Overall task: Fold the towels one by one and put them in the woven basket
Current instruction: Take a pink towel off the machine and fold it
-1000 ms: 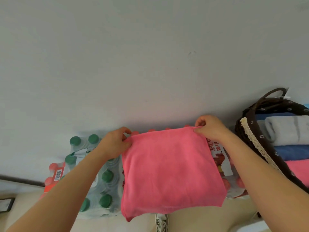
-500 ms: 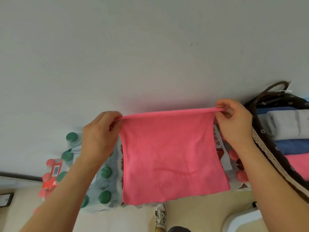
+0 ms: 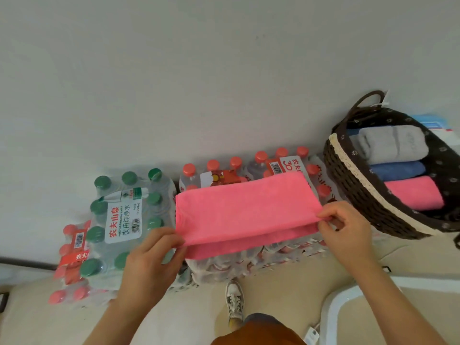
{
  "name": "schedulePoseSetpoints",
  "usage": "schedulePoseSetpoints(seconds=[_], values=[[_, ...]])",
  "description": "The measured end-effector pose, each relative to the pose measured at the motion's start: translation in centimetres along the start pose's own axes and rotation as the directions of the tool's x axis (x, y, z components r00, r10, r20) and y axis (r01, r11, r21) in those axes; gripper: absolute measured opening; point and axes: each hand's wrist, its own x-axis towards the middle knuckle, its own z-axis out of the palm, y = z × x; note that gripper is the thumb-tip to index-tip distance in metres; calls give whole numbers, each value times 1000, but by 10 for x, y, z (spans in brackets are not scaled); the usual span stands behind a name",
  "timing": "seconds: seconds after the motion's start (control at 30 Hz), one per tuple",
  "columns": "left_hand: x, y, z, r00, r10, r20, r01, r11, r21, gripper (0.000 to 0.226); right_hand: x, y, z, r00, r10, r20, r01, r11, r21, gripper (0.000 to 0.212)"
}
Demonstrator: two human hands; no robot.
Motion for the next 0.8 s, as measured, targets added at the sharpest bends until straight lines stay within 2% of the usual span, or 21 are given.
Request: schedulePoseSetpoints(seconds=[0.17, 0.4, 0.53, 0.67, 0.73, 0.8], values=[[-17, -4, 6, 995, 45, 90, -52, 996, 79, 20, -7, 9, 2, 994, -76, 80, 87, 984, -155, 23], [-23, -8, 12, 961, 90, 263, -147, 967, 206, 19, -13, 16, 5, 974, -86, 209, 151, 934, -323, 25], [-23, 0, 12, 949, 85, 304, -199, 910, 363, 26, -18, 14, 1, 966, -115, 233, 200, 902, -382, 44], [-20, 7, 18, 910, 115, 399, -286, 869, 403, 44, -20, 11, 7, 922, -183, 340, 338, 809, -481, 69], [-16, 4, 19, 908, 135, 397, -297, 876, 381, 41, -20, 10, 15, 892, -253, 375, 418, 779, -468, 60], [-10, 1, 18, 915, 156, 373, -298, 884, 360, 36, -21, 11, 20, 883, -333, 331, 455, 778, -433, 43]])
